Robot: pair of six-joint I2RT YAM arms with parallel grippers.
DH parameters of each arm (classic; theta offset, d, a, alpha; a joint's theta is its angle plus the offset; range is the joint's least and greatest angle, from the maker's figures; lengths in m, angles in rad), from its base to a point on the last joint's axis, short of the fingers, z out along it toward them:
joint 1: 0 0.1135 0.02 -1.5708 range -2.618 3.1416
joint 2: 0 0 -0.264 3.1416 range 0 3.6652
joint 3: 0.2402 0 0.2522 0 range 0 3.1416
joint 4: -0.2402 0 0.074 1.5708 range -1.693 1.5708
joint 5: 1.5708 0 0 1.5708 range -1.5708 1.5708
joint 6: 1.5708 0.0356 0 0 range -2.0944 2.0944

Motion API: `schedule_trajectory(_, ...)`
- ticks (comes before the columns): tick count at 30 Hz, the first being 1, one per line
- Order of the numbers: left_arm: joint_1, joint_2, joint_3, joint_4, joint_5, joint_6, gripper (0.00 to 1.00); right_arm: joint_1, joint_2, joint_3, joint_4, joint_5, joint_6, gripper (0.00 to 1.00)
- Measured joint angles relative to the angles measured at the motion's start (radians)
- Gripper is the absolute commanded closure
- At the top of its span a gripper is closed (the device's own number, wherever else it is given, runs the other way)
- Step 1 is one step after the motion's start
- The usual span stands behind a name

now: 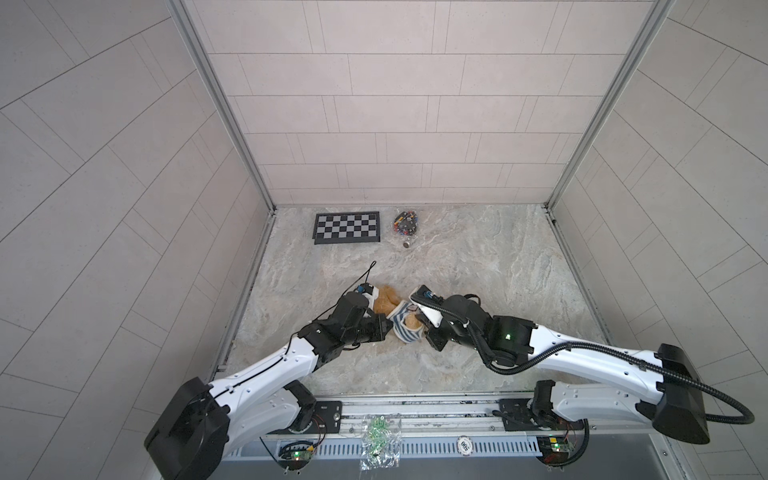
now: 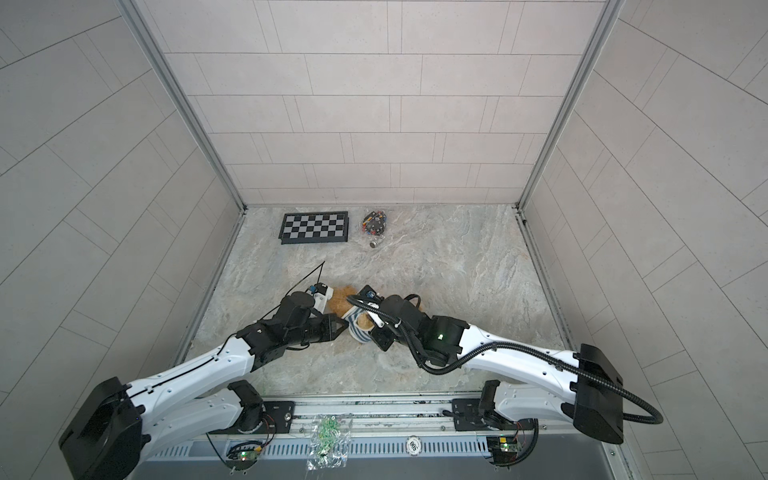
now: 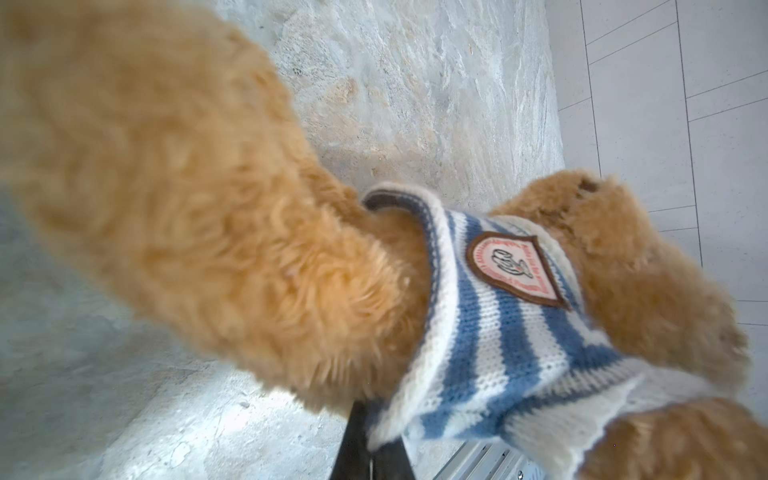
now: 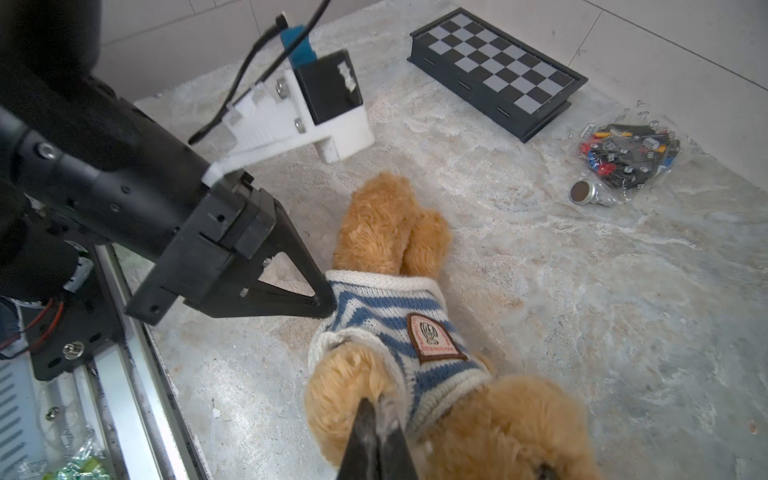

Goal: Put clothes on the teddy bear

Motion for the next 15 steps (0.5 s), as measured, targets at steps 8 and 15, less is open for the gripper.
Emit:
schedule_trajectory(8,0.011,-0.004,0.000,-0.006,0.002,0.011,1.00,-0.021,0.006,-0.056,0.071,-0.051,0.040,0.78)
schedule_trajectory(15,0.011,-0.001,0.000,0.017,0.018,-0.005,1.00,-0.021,0.043,-0.073,0.115,-0.140,0.039,0.61)
